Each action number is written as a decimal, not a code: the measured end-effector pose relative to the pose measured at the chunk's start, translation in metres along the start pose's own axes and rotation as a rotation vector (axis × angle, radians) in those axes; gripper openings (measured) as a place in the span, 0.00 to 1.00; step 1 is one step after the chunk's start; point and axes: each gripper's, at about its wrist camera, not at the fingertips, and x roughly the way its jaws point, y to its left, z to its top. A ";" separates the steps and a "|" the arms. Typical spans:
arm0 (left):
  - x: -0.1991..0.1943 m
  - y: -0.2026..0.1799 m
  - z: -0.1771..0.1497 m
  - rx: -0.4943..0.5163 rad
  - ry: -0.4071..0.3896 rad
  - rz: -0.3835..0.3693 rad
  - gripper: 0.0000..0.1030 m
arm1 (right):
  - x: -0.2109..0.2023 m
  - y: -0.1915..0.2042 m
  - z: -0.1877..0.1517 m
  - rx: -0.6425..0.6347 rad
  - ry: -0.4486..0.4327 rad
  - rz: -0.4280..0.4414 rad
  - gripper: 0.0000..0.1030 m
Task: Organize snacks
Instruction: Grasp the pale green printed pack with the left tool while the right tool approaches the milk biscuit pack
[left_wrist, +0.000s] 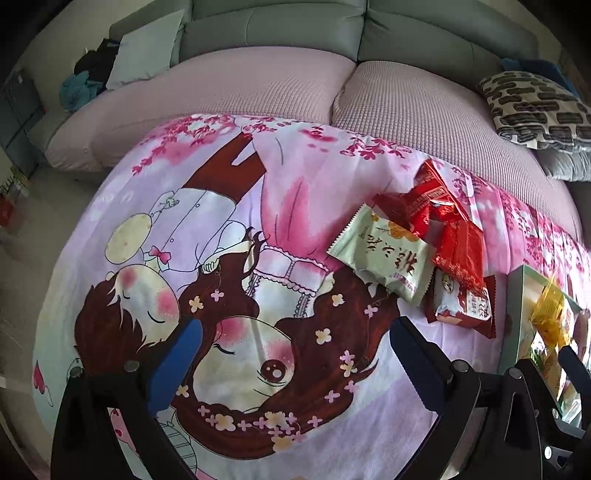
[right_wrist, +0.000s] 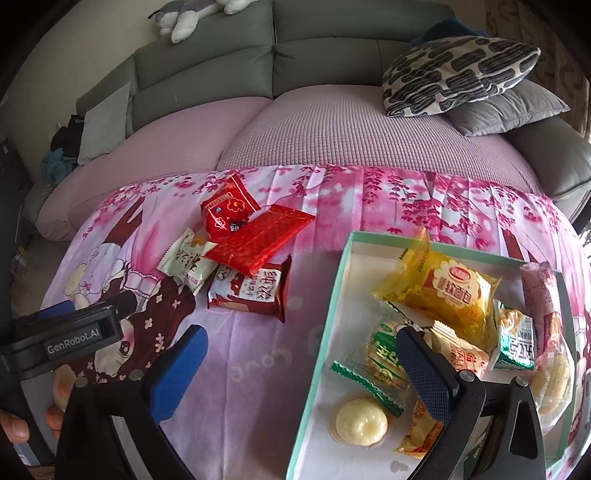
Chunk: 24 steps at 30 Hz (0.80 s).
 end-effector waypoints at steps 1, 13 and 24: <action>0.001 0.002 0.001 -0.006 0.003 -0.001 0.98 | 0.001 0.002 0.002 -0.002 -0.002 0.006 1.00; 0.020 0.011 0.023 -0.020 0.025 -0.042 0.98 | 0.032 0.033 0.019 -0.042 0.022 0.016 0.93; 0.042 0.016 0.036 -0.054 0.035 -0.067 0.98 | 0.070 0.047 0.026 -0.056 0.071 0.006 0.90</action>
